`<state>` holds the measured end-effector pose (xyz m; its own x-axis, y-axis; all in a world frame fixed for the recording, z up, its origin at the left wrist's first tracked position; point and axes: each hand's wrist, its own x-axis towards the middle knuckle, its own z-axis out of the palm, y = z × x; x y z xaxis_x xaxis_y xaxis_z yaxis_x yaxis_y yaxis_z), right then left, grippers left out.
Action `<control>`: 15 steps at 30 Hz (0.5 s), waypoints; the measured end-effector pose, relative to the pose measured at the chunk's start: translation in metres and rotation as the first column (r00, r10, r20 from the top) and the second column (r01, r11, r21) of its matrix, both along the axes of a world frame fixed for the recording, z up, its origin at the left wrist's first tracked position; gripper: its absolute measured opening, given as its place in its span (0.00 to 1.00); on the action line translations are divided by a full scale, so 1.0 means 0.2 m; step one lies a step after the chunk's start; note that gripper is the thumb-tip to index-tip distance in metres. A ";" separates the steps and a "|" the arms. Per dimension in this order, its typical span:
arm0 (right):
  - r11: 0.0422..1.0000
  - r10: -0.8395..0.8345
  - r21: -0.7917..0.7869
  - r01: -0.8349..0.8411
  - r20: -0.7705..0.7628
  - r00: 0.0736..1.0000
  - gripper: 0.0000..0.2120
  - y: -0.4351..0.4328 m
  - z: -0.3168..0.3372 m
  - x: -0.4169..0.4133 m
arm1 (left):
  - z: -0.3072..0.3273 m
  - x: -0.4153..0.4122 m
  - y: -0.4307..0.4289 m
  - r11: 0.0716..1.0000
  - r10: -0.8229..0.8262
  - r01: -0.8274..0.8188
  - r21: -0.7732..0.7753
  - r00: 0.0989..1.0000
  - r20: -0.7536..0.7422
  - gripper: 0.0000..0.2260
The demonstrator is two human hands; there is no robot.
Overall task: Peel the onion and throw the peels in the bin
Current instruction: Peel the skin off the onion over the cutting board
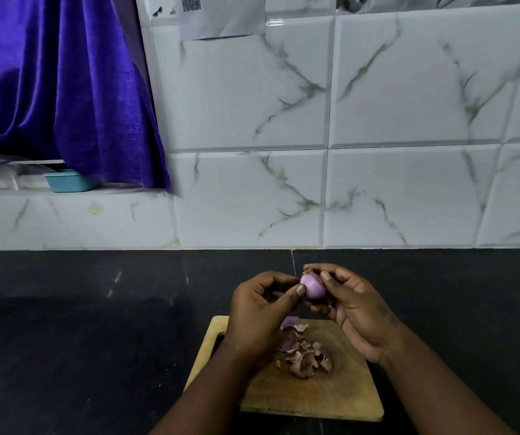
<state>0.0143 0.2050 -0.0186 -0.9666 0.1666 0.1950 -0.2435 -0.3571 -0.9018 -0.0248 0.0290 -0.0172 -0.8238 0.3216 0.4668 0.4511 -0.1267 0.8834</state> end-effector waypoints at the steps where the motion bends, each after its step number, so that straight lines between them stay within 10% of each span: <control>1: 1.000 -0.002 0.000 0.002 0.003 1.000 0.15 0.00 0.00 0.00 | 0.00 0.00 0.00 1.000 0.003 -0.003 -0.004 1.000 -0.007 0.05; 15: 0.990 -0.054 0.131 0.052 0.009 0.998 0.17 -0.04 0.02 0.02 | -0.03 0.00 0.01 0.880 0.280 -0.411 -0.237 0.854 -0.438 0.03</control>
